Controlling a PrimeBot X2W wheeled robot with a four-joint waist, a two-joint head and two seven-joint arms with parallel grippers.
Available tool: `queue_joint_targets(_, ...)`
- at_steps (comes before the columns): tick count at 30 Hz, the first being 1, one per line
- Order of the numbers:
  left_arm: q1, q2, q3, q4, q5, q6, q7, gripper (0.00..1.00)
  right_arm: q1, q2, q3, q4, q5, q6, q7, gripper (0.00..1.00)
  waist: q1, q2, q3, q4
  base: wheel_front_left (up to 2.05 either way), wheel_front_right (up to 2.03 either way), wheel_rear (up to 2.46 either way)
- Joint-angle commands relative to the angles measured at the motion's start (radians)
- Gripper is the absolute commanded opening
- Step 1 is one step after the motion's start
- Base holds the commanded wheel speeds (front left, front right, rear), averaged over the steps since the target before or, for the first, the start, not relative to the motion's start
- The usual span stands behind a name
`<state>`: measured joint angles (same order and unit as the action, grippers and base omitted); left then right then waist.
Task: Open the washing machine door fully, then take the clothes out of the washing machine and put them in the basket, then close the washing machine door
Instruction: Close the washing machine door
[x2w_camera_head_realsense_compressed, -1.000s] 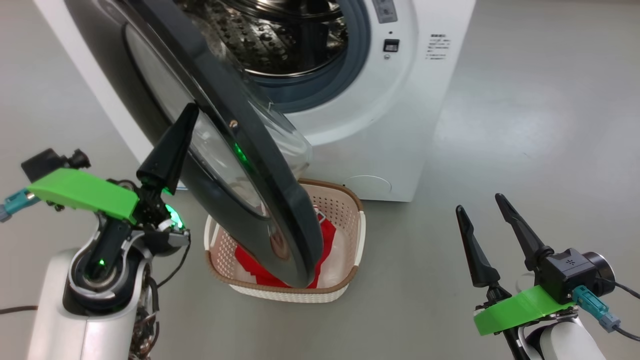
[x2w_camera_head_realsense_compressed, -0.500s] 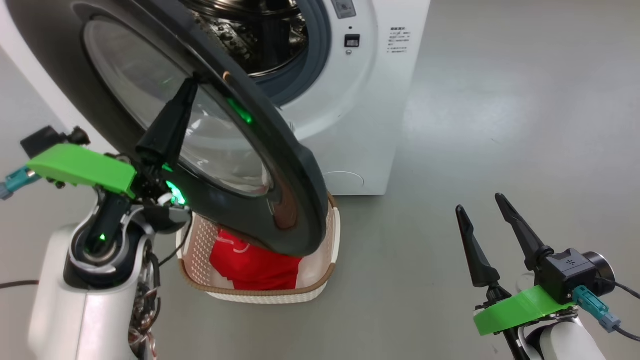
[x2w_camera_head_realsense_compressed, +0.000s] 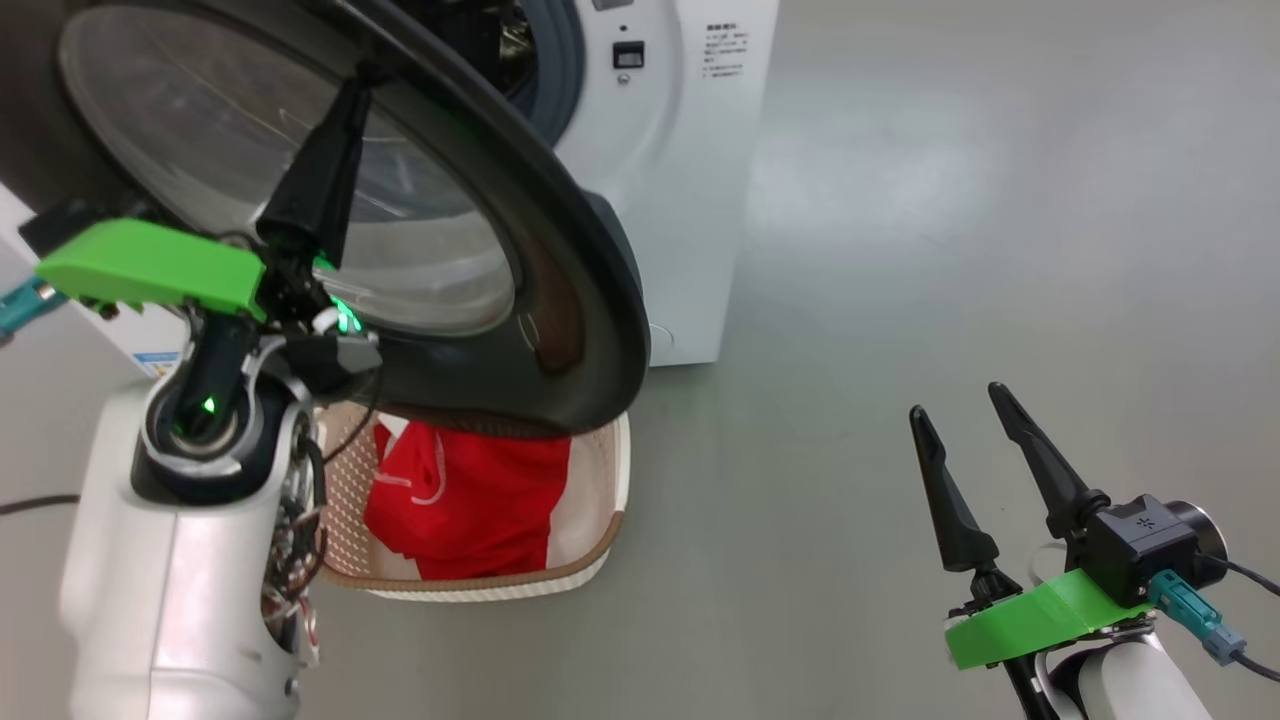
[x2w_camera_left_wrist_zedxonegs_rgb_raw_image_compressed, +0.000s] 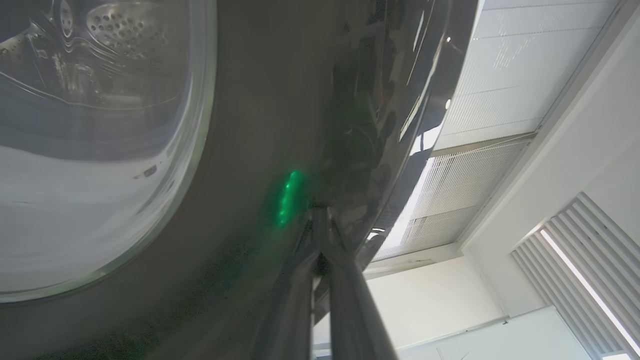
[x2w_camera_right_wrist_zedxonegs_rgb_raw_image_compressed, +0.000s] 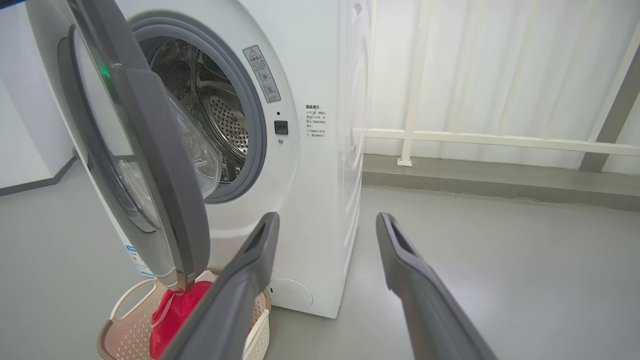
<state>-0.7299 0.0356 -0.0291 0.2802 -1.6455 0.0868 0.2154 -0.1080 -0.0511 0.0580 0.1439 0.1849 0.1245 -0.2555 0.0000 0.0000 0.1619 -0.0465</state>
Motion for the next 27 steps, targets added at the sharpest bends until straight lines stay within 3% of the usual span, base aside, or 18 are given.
queue_joint_targets(1, -0.045, 0.017, 0.026, -0.018, 0.006, -0.011, -0.006, 0.00, -0.034, 0.001, 0.029, -0.029, 0.004, 0.006, -0.006, 1.00, 0.0000, 0.0000, 0.018, -0.018, 0.00, 0.00, 0.00)
queue_joint_targets(17, -0.175, 0.054, 0.085, 0.087, 0.010, -0.060, -0.045, 0.00, -0.061, 0.001, 0.030, -0.043, 0.045, 0.006, -0.006, 1.00, 0.0000, 0.0000, 0.092, -0.132, 0.00, 0.00, 0.00)
queue_joint_targets(27, -0.183, 0.063, 0.090, 0.097, 0.013, -0.077, -0.040, 0.00, -0.062, 0.001, 0.023, -0.050, 0.053, 0.006, -0.006, 1.00, 0.0000, 0.0000, 0.102, -0.147, 0.00, 0.00, 0.00)
